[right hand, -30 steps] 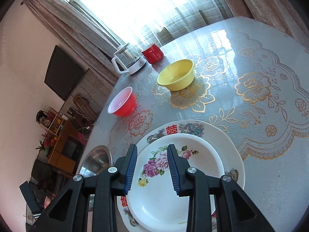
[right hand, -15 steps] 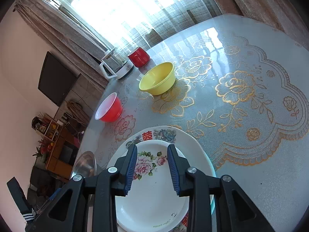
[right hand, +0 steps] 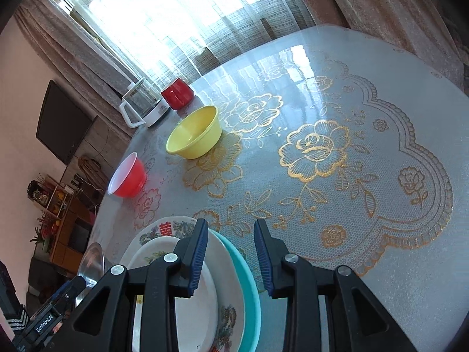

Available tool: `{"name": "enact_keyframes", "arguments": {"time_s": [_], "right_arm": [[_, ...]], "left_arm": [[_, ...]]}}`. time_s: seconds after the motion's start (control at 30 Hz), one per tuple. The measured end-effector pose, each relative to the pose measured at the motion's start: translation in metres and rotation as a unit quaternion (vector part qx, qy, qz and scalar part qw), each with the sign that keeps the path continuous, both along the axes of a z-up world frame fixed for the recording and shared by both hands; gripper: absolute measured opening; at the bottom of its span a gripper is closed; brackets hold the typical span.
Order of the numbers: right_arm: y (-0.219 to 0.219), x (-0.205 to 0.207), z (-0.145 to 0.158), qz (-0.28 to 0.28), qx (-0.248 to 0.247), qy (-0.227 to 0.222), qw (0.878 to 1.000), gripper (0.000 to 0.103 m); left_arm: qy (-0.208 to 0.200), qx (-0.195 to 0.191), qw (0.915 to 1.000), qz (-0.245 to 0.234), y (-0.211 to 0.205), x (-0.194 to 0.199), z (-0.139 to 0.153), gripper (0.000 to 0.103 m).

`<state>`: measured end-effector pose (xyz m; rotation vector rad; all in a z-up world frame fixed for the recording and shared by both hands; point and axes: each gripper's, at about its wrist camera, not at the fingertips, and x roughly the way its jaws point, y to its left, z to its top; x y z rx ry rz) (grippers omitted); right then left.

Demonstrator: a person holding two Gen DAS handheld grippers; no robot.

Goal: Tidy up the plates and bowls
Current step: 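Move the right gripper toward the yellow bowl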

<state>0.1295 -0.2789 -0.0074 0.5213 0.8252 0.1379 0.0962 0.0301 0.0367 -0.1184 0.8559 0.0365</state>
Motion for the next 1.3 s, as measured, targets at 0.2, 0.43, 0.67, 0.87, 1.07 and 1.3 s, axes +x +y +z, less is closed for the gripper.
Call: {"name": "enact_keyframes", "arguments": {"time_s": [0.2, 0.43, 0.67, 0.87, 1.07, 1.3], "right_arm": [[-0.012, 0.017, -0.007, -0.005, -0.024, 0.014, 1.000, 0.033], [-0.013, 0.037, -0.015, 0.011, -0.039, 0.016, 0.999, 0.034], [-0.005, 0.067, -0.017, 0.028, -0.058, 0.024, 0.998, 0.036], [0.001, 0.090, -0.017, 0.041, -0.072, 0.029, 0.996, 0.036], [0.008, 0.121, -0.008, 0.060, -0.086, 0.023, 0.994, 0.038], [0.022, 0.170, 0.005, 0.066, -0.083, 0.014, 0.994, 0.040]], "left_arm": [[0.011, -0.004, 0.9999, -0.010, -0.016, 0.020, 0.000, 0.080], [0.037, -0.013, 0.9991, -0.014, -0.027, 0.051, -0.005, 0.080], [0.055, -0.014, 0.9983, -0.006, -0.032, 0.080, -0.010, 0.081], [0.072, -0.007, 0.9973, -0.007, -0.036, 0.100, -0.016, 0.081], [0.084, -0.001, 0.9965, -0.007, -0.038, 0.112, -0.021, 0.081], [0.091, -0.003, 0.9958, -0.004, -0.039, 0.120, -0.022, 0.081]]}}
